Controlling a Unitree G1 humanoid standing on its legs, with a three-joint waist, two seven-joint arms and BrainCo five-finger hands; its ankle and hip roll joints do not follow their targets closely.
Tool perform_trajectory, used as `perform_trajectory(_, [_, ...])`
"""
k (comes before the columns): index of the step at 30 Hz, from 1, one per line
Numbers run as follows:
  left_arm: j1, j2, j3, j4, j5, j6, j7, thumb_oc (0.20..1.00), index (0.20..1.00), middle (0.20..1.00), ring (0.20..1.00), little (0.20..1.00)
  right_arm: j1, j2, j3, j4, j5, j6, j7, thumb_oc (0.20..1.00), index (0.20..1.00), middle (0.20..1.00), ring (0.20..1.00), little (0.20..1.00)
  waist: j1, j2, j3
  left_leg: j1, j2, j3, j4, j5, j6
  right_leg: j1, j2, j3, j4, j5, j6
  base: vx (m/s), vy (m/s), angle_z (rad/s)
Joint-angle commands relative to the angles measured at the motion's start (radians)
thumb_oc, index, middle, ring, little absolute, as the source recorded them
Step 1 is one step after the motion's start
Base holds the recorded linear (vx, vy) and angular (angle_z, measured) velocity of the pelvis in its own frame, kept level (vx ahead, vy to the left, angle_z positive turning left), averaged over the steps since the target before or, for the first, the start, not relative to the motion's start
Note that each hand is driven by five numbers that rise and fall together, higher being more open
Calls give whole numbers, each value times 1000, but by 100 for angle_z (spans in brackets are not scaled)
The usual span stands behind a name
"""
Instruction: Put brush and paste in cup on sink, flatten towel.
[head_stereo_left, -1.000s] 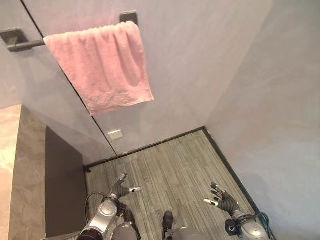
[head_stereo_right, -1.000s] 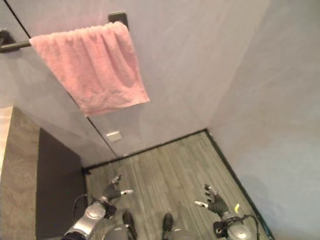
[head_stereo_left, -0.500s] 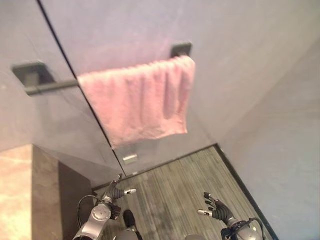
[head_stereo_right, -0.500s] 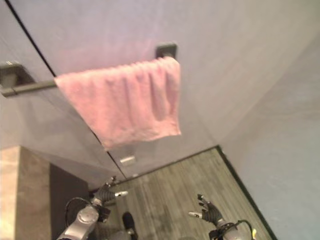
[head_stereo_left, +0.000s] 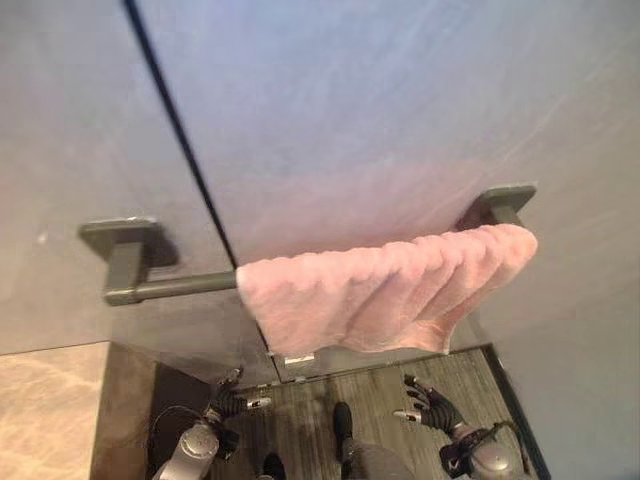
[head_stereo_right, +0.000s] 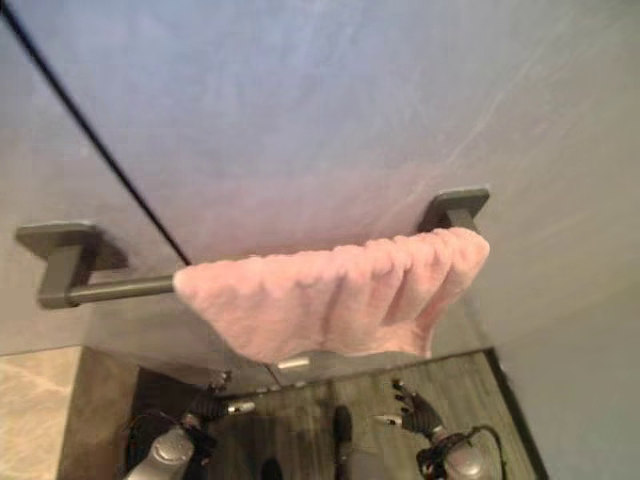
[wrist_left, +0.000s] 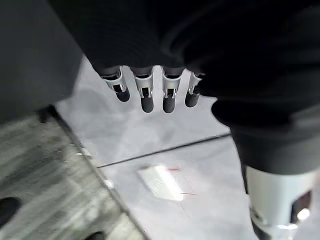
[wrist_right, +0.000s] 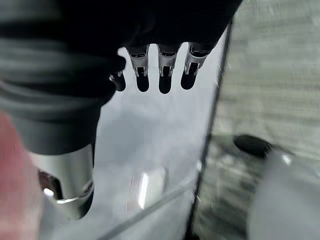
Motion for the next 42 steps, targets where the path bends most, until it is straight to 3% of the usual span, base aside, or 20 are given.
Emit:
perform_trajectory(1, [-22, 27, -15, 8, 21, -29, -8, 1000, 1000, 1000, 1000, 1000, 31, -1, -43, -69, -19, -30, 10, 1000, 1000, 1000, 1000, 1000, 8, -14, -5, -113, -13, 12, 3, 156, -26, 139, -69, 0, 58, -115, 81, -24, -106, 20])
perform_trajectory(6, [-36, 36, -31, 10, 50, -29, -4, 1000, 1000, 1000, 1000, 1000, 36, -4, -46, -47, -41, -29, -2, 1000, 1000, 1000, 1000, 1000, 8, -4, 6, -148, 4, -34, 4, 201, -51, 154, -34, -12, 43, -144, 50, -99, -122, 12])
perform_trajectory(13, [-43, 52, -25, 9, 67, -36, 13, 1000, 1000, 1000, 1000, 1000, 20, -20, -54, -41, -33, -37, -13, 1000, 1000, 1000, 1000, 1000, 15, -1, 30, -202, 3, -80, 60, 216, -63, 164, -28, -24, 29, -150, 33, -105, -58, 14])
perform_trajectory(17, [-52, 47, -34, 13, 67, -39, 13, 1000, 1000, 1000, 1000, 1000, -9, -49, -59, -25, -52, -33, -18, 1000, 1000, 1000, 1000, 1000, 14, -13, 39, -208, -43, -162, 168, 128, -44, 121, -52, -12, 52, -126, 32, -127, 33, 20])
perform_trajectory(21, [-46, 42, -37, 10, 58, -39, 4, 1000, 1000, 1000, 1000, 1000, -12, -40, -70, -14, -55, -28, -27, 1000, 1000, 1000, 1000, 1000, -4, 1, 19, -155, -47, -142, 126, 89, -28, 94, -57, 4, 67, -122, 41, -29, 160, -10])
perform_trajectory(26, [-41, 39, -35, 21, 55, -40, 9, 1000, 1000, 1000, 1000, 1000, -18, -9, -60, -9, -55, -30, -29, 1000, 1000, 1000, 1000, 1000, -2, 0, 1, -118, -62, -150, 25, 101, -8, 71, -61, 51, 82, -99, 63, -15, 132, -26])
perform_trajectory(30, [-70, 64, -45, 25, 59, -43, 8, 1000, 1000, 1000, 1000, 1000, -40, 4, -32, 0, -67, -28, -23, 1000, 1000, 1000, 1000, 1000, -11, -3, 17, -133, -60, -159, 37, 101, 7, 22, -28, 193, 175, -126, 82, -69, 62, -16])
perform_trajectory(31, [-74, 69, -39, 30, 60, -44, 12, 1000, 1000, 1000, 1000, 1000, -45, 4, -25, 3, -77, -26, -21, 1000, 1000, 1000, 1000, 1000, -1, -4, 16, -133, -54, -154, 36, 98, 9, 24, -45, 186, 175, -126, 84, -71, -67, -1])
perform_trajectory(32, [-75, 70, -37, 36, 62, -41, 18, 1000, 1000, 1000, 1000, 1000, -52, 2, -20, 4, -90, -25, -24, 1000, 1000, 1000, 1000, 1000, 19, -6, 11, -135, -42, -144, 27, 102, 6, 37, -87, 128, 164, -112, 88, -47, -76, -10])
perform_trajectory(34, [-68, 67, -29, 32, 53, -39, 20, 1000, 1000, 1000, 1000, 1000, -58, 8, -21, 7, -95, -21, -26, 1000, 1000, 1000, 1000, 1000, 27, -12, 1, -127, -37, -135, 13, 106, 1, 44, -107, 88, 146, -90, 97, -25, -76, -16])
perform_trajectory(35, [-68, 67, -29, 31, 53, -39, 20, 1000, 1000, 1000, 1000, 1000, -58, 8, -21, 7, -95, -21, -26, 1000, 1000, 1000, 1000, 1000, 26, -12, 1, -128, -37, -135, 13, 107, 1, 45, -107, 88, 144, -89, 97, -13, -101, -13])
perform_trajectory(36, [-60, 68, -18, 30, 46, -38, 22, 1000, 1000, 1000, 1000, 1000, -59, 12, -24, 11, -98, -17, -30, 1000, 1000, 1000, 1000, 1000, 37, -19, -10, -118, -31, -118, 4, 110, -7, 57, -120, 42, 116, -83, 101, -4, -85, -14])
perform_trajectory(42, [-29, 79, 19, 24, 40, -37, 12, 1000, 1000, 1000, 1000, 1000, -54, -11, -77, -9, -72, -20, -43, 1000, 1000, 1000, 1000, 1000, 35, -29, -34, -112, -11, -131, 3, 128, -38, 111, -109, 3, 52, -89, 97, -1, -96, 6])
